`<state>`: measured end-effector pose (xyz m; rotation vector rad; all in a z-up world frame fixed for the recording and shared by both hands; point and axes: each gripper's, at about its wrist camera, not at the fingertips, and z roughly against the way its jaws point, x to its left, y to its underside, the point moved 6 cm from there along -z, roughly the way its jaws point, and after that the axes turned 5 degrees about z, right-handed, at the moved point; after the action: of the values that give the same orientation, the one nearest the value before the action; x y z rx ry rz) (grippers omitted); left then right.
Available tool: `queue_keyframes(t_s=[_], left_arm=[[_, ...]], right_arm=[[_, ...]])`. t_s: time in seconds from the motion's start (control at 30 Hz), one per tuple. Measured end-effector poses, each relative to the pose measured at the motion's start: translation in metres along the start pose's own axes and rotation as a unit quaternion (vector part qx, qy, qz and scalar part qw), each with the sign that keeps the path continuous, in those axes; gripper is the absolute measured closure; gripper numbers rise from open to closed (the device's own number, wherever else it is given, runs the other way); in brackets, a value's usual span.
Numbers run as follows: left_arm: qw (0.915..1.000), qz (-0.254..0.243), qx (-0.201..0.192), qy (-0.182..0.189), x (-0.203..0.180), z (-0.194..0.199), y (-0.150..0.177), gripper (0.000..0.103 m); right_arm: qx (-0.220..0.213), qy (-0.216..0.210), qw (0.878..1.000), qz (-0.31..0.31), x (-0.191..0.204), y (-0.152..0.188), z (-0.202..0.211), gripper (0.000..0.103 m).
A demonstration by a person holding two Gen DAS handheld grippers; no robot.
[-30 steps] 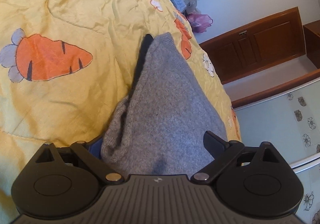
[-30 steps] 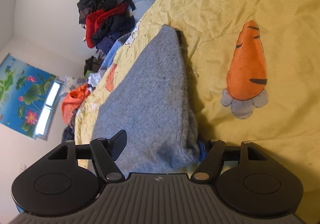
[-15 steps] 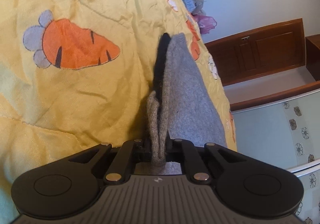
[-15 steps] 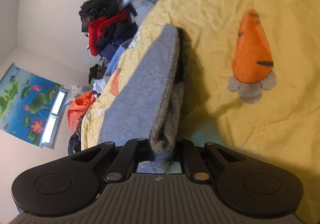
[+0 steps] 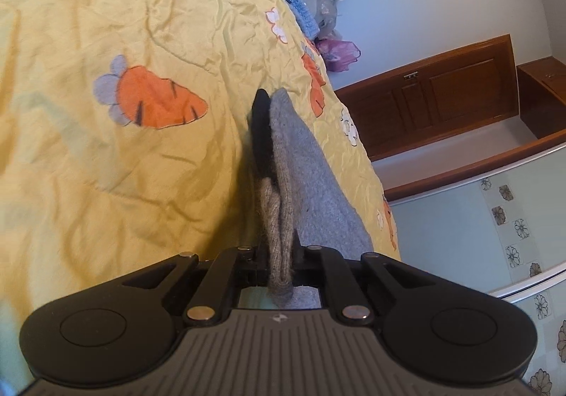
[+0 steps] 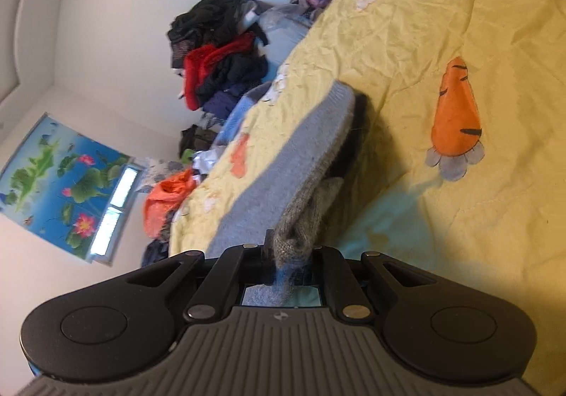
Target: Fold small clothes
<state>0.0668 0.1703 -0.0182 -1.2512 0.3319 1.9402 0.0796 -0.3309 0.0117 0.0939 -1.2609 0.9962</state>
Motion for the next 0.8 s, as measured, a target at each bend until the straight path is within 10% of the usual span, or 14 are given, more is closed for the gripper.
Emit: queue_keyframes(t_s=[0.7,0.8], left_arm=[[0.9989,-0.001,0.008,-0.045,0.073,0.070,0.073,0.092],[0.9986,0.018,-0.007,-0.049,0.083,0.079,0.067,0.092]], right_arm=[[0.054,0.028,0.998,0.019,-0.029,0.123,0.063,0.089],[0.052,0.054,0.997,0.025,-0.033,0.126,0.071,0.067]])
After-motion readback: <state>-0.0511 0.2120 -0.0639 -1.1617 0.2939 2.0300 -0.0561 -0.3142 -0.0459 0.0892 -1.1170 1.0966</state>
